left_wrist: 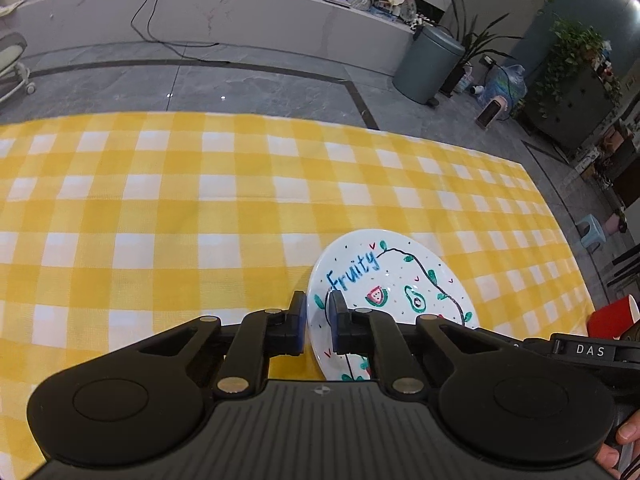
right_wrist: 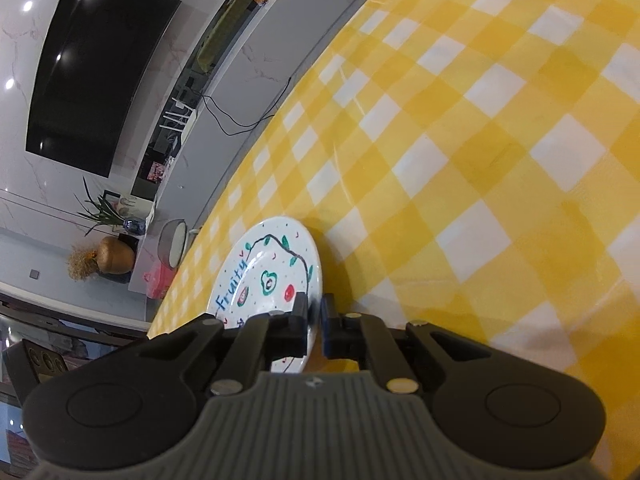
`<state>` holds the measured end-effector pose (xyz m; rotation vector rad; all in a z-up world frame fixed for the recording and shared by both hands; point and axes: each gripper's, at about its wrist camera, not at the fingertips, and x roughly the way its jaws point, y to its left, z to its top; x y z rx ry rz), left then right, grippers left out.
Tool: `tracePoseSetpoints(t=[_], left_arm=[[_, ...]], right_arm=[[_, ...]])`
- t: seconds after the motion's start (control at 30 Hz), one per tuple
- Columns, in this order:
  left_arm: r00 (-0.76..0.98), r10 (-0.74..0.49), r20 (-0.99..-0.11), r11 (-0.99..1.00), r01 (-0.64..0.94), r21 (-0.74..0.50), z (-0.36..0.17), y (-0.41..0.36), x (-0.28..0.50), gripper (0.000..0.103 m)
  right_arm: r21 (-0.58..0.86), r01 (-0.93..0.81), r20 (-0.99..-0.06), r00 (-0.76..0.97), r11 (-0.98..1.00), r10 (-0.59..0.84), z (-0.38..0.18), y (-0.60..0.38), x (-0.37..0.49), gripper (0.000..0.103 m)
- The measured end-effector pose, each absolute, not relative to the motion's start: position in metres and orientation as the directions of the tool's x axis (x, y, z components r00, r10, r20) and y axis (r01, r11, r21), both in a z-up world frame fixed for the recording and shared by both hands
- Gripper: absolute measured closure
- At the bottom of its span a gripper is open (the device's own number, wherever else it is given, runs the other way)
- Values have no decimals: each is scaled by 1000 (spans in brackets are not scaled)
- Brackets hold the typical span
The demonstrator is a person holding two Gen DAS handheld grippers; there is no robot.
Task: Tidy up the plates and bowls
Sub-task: 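Lift the Fruity plate with both grippers and lower it onto the glass plate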
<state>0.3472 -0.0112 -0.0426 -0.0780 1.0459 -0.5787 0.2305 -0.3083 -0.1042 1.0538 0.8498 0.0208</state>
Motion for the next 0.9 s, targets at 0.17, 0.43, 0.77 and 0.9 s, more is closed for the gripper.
tracePoseSetpoints(t=[0.17, 0.43, 0.77, 0.9], left_arm=[[370, -492, -788, 844, 424, -328, -22, -18, 327, 91], [378, -523, -764, 824, 452, -341, 9, -36, 270, 91], [389, -535, -750, 821, 448, -353, 17, -64, 185, 91], [379, -525, -762, 828, 437, -352, 9, -71, 153, 92]], right_arm=[[777, 359, -590, 703, 518, 397, -89, -317, 211, 99], [787, 363, -576, 721, 499, 385, -67, -338, 158, 98], [781, 400, -592, 718, 479, 365, -58, -367, 73, 97], [771, 428, -611, 708, 472, 355, -62, -377, 42, 97]])
